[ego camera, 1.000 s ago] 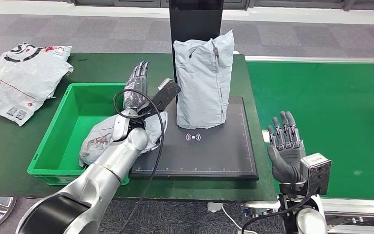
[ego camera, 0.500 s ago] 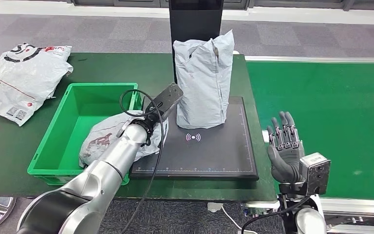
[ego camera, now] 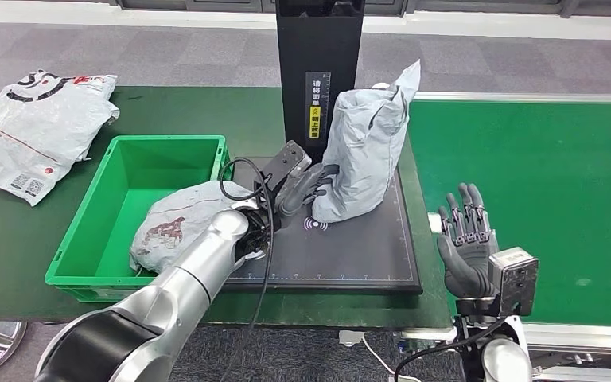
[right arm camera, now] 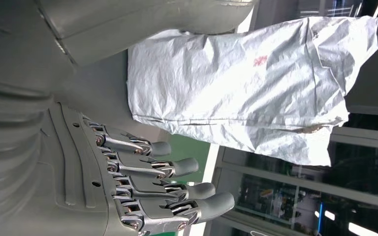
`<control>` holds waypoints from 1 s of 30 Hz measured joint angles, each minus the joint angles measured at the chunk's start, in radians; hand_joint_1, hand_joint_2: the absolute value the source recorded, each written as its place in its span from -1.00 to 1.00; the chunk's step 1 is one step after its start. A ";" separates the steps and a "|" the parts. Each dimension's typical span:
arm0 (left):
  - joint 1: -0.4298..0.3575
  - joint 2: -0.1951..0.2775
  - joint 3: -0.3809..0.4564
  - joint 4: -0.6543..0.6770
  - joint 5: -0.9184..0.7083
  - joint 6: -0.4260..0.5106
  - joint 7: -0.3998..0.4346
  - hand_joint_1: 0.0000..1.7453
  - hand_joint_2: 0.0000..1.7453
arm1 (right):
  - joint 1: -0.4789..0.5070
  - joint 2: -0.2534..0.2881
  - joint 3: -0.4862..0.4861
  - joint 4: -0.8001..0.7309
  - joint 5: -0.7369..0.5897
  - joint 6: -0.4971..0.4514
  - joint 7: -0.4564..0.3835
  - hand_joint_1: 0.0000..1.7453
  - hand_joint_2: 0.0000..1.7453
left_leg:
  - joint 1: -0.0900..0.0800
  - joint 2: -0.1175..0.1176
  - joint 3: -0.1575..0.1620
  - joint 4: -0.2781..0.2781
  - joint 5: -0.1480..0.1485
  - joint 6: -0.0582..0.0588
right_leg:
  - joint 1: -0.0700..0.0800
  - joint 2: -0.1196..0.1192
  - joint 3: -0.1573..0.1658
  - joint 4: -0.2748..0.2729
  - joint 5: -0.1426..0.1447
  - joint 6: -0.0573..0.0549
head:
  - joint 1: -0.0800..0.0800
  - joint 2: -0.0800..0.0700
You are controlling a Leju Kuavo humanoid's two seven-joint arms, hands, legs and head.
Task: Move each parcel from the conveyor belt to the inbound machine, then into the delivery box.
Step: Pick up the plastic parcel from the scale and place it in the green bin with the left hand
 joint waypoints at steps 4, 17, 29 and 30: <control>0.002 0.000 -0.046 0.006 0.066 0.026 0.010 -1.00 1.00 | 0.011 0.000 0.000 -0.007 -0.002 -0.010 0.004 -1.00 1.00 | 0.000 0.000 0.000 0.000 0.000 0.000 | 0.000 0.000 0.000 0.000 0.000 0.000 | 0.000 0.000; 0.012 0.001 -0.172 0.005 -0.175 0.483 0.040 -1.00 1.00 | 0.068 0.000 -0.011 -0.065 -0.020 -0.007 0.010 -1.00 1.00 | 0.000 0.000 0.000 0.000 0.000 0.000 | 0.000 0.000 0.000 0.000 0.000 0.000 | 0.000 0.000; -0.001 0.012 -0.373 -0.018 -0.511 0.789 0.233 -1.00 1.00 | 0.079 0.000 -0.015 -0.082 -0.032 0.011 0.014 -1.00 1.00 | 0.000 0.000 0.000 0.000 0.000 0.000 | 0.000 0.000 0.000 0.000 0.000 0.000 | 0.000 0.000; -0.001 0.013 -0.378 -0.018 -0.518 0.793 0.238 -1.00 1.00 | 0.079 0.000 -0.015 -0.082 -0.032 0.012 0.014 -1.00 1.00 | 0.000 0.000 0.000 0.000 0.000 0.000 | 0.000 0.000 0.000 0.000 0.000 0.000 | 0.000 0.000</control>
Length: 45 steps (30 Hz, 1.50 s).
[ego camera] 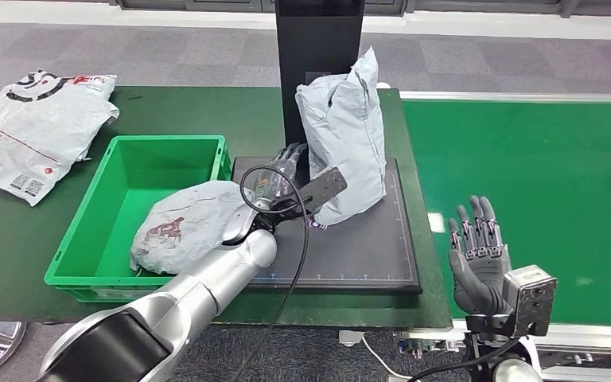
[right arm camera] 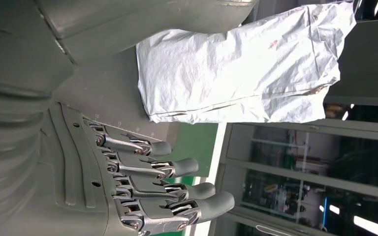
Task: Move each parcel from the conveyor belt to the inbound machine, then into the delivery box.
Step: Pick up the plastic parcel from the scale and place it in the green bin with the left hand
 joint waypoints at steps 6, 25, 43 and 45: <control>0.001 0.009 -0.009 0.000 -0.126 0.093 0.083 -1.00 1.00 | -0.005 0.000 0.000 0.001 -0.009 0.018 0.003 -1.00 1.00 | 0.000 0.000 0.000 0.000 0.000 0.000 | 0.000 0.000 0.000 0.000 0.000 0.000 | 0.000 0.000; 0.004 0.000 0.111 -0.025 0.076 -0.104 -0.025 -1.00 0.50 | -0.035 0.000 0.000 0.027 -0.020 0.015 0.024 -1.00 1.00 | 0.000 0.000 0.000 0.000 0.000 0.000 | 0.000 0.000 0.000 0.000 0.000 0.000 | 0.000 0.000; 0.001 -0.012 0.041 -0.003 0.483 -0.297 0.026 -1.00 1.00 | -0.054 0.000 0.000 0.063 -0.040 -0.014 0.078 -1.00 1.00 | 0.000 0.000 0.000 0.000 0.000 0.000 | 0.000 0.000 0.000 0.000 0.000 0.000 | 0.000 0.000; 0.000 -0.013 0.011 -0.002 0.549 -0.308 0.040 -1.00 1.00 | -0.054 0.000 0.000 0.066 -0.045 -0.016 0.083 -1.00 1.00 | 0.000 0.000 0.000 0.000 0.000 0.000 | 0.000 0.000 0.000 0.000 0.000 0.000 | 0.000 0.000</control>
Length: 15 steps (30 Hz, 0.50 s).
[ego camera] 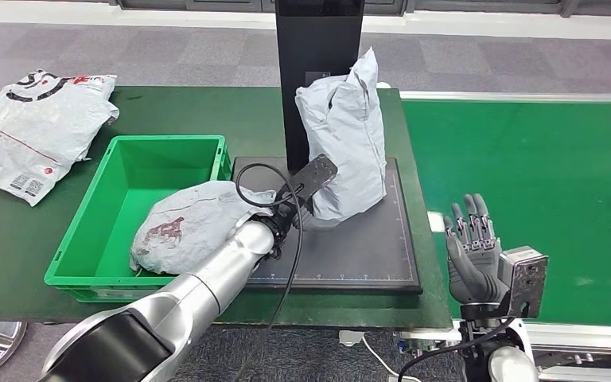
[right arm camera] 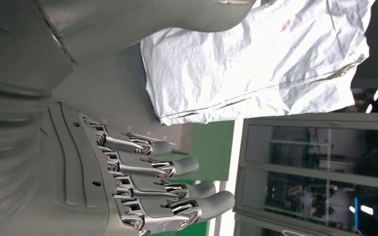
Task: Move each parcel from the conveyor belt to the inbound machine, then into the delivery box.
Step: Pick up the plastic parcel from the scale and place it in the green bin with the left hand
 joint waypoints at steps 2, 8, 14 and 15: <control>-0.003 0.000 -0.037 0.001 0.052 -0.005 0.021 -1.00 1.00 | 0.002 0.000 0.000 0.002 -0.008 -0.002 0.003 -1.00 1.00 | 0.000 0.000 0.000 0.000 0.000 0.000 | 0.000 0.000 0.000 0.000 0.000 0.000 | 0.000 0.000; -0.024 -0.001 -0.207 -0.014 0.196 0.016 0.094 -1.00 1.00 | 0.026 0.000 0.000 0.000 -0.027 -0.021 0.009 -1.00 1.00 | 0.000 0.000 0.000 0.000 0.000 0.000 | 0.000 0.000 0.000 0.000 0.000 0.000 | 0.000 0.000; -0.035 -0.001 -0.319 -0.028 0.231 0.028 0.111 -1.00 1.00 | 0.046 0.000 0.000 -0.007 -0.028 -0.023 0.011 -1.00 1.00 | 0.000 0.000 0.000 0.000 0.000 0.000 | -0.001 0.000 0.000 0.000 0.000 0.000 | 0.000 0.000; -0.035 -0.001 -0.328 -0.029 0.231 0.028 0.112 -1.00 1.00 | 0.047 0.000 0.000 -0.007 -0.028 -0.023 0.012 -1.00 1.00 | 0.000 0.000 0.000 0.000 0.000 0.000 | -0.001 0.000 0.000 0.000 0.000 0.000 | 0.000 0.000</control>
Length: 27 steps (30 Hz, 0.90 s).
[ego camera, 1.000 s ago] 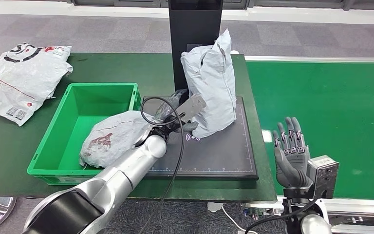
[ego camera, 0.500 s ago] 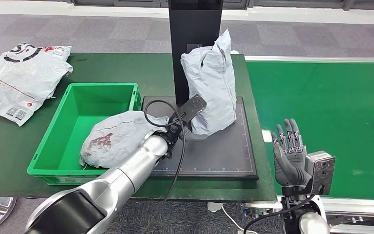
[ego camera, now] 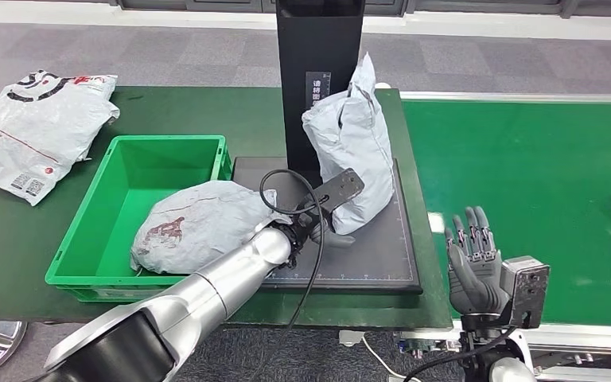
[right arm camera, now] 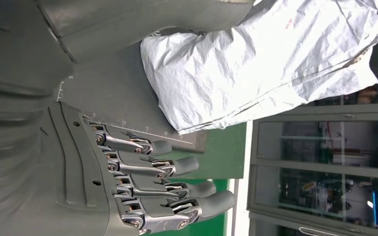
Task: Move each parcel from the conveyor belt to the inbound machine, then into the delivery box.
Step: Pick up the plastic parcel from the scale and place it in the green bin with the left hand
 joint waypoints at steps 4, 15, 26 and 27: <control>-0.002 0.000 -0.025 -0.002 0.000 0.001 0.000 -1.00 1.00 | 0.003 0.000 0.000 0.000 0.000 0.000 0.000 -1.00 1.00 | 0.000 0.000 0.000 0.000 0.000 0.000 | 0.000 0.000 0.000 0.000 0.000 0.000 | 0.000 0.000; -0.013 0.000 -0.072 0.002 0.078 0.039 0.002 1.00 1.00 | 0.004 0.000 0.000 0.000 -0.003 -0.002 0.002 -1.00 1.00 | 0.000 0.000 0.000 0.000 0.000 0.000 | 0.000 0.000 0.000 0.000 0.000 0.000 | 0.000 0.000; -0.044 0.007 -0.203 0.103 0.180 0.198 -0.074 1.00 1.00 | 0.011 0.002 0.000 0.007 -0.019 0.005 -0.013 -1.00 1.00 | 0.000 0.000 0.000 0.000 0.000 0.000 | 0.000 0.000 0.000 0.000 0.000 0.000 | 0.000 0.000; -0.046 0.009 -0.203 0.111 0.180 0.202 -0.080 1.00 1.00 | 0.008 0.002 0.000 0.011 -0.019 0.006 -0.014 -1.00 1.00 | 0.000 0.000 0.000 0.000 0.000 0.000 | 0.000 0.000 0.000 0.000 0.000 0.000 | 0.000 0.000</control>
